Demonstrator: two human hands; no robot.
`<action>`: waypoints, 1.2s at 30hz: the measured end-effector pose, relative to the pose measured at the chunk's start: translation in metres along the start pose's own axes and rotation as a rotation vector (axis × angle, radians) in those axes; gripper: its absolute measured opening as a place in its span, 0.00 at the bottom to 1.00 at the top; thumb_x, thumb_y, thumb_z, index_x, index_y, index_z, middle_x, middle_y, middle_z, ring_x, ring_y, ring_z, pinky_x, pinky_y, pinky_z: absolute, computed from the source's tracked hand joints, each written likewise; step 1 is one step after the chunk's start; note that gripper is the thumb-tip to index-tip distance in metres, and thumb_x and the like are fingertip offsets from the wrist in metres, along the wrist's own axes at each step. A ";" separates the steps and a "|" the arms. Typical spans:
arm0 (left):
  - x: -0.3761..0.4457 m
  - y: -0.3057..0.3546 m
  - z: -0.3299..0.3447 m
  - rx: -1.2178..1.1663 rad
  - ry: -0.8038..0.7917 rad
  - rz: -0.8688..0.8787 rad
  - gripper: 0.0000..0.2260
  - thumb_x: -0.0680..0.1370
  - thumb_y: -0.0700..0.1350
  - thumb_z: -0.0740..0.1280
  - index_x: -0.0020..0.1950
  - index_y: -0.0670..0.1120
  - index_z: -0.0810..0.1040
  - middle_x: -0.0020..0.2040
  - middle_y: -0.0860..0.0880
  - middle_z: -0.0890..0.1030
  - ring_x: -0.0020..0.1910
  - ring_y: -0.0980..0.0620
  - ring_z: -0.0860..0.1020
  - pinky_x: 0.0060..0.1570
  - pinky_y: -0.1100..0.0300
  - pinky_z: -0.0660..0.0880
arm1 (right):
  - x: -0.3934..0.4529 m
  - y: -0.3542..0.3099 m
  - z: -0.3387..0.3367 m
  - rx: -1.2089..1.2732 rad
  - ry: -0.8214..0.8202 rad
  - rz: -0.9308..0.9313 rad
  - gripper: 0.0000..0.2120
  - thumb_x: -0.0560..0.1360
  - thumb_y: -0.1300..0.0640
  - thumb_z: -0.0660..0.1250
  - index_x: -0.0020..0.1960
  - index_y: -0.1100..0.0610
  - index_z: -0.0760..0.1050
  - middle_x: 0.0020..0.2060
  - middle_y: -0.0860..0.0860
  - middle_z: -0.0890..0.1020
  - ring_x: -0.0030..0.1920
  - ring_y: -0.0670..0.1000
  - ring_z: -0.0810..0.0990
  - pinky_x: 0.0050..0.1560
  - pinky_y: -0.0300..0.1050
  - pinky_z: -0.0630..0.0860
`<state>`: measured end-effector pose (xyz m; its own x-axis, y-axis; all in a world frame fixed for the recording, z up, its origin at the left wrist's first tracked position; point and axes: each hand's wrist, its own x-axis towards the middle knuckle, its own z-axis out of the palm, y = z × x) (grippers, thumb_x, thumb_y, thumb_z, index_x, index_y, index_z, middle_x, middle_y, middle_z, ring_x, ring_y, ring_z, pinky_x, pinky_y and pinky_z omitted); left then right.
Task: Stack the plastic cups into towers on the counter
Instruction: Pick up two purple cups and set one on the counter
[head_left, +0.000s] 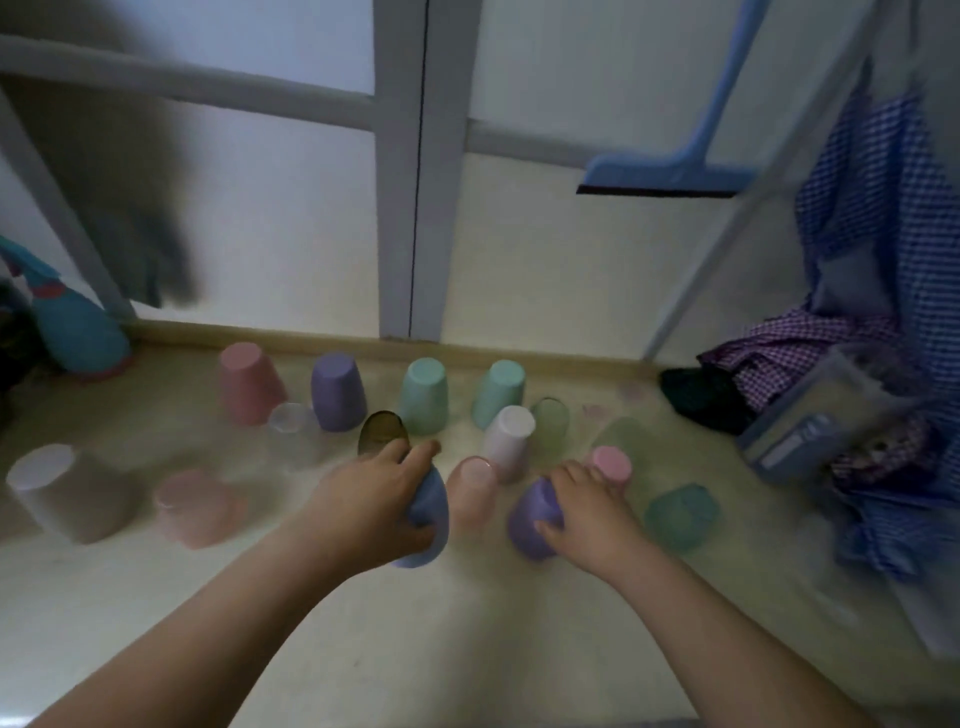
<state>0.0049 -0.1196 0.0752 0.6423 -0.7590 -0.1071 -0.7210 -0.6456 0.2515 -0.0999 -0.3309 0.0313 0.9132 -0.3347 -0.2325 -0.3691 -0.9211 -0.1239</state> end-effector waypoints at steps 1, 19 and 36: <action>0.006 0.004 0.003 -0.010 -0.008 0.001 0.32 0.70 0.52 0.67 0.69 0.48 0.58 0.64 0.47 0.71 0.56 0.45 0.75 0.48 0.55 0.73 | 0.001 0.005 0.003 0.005 0.000 0.006 0.21 0.72 0.51 0.65 0.63 0.58 0.68 0.61 0.56 0.72 0.62 0.59 0.70 0.63 0.49 0.65; 0.093 0.039 -0.041 -0.322 0.247 0.101 0.30 0.67 0.46 0.74 0.64 0.48 0.65 0.60 0.44 0.73 0.53 0.43 0.74 0.47 0.57 0.70 | 0.010 0.030 -0.052 0.245 0.108 0.003 0.30 0.72 0.56 0.68 0.71 0.54 0.60 0.67 0.57 0.66 0.66 0.61 0.67 0.68 0.52 0.65; 0.170 0.050 0.041 -0.300 -0.042 0.034 0.32 0.70 0.43 0.70 0.71 0.47 0.61 0.64 0.40 0.70 0.61 0.40 0.72 0.60 0.55 0.70 | 0.015 0.067 -0.065 0.377 0.220 0.087 0.32 0.69 0.55 0.71 0.69 0.55 0.61 0.66 0.55 0.69 0.65 0.58 0.69 0.68 0.51 0.67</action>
<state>0.0677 -0.2844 0.0301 0.6028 -0.7869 -0.1319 -0.6293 -0.5706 0.5277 -0.0991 -0.4107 0.0826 0.8760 -0.4796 -0.0514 -0.4458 -0.7643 -0.4660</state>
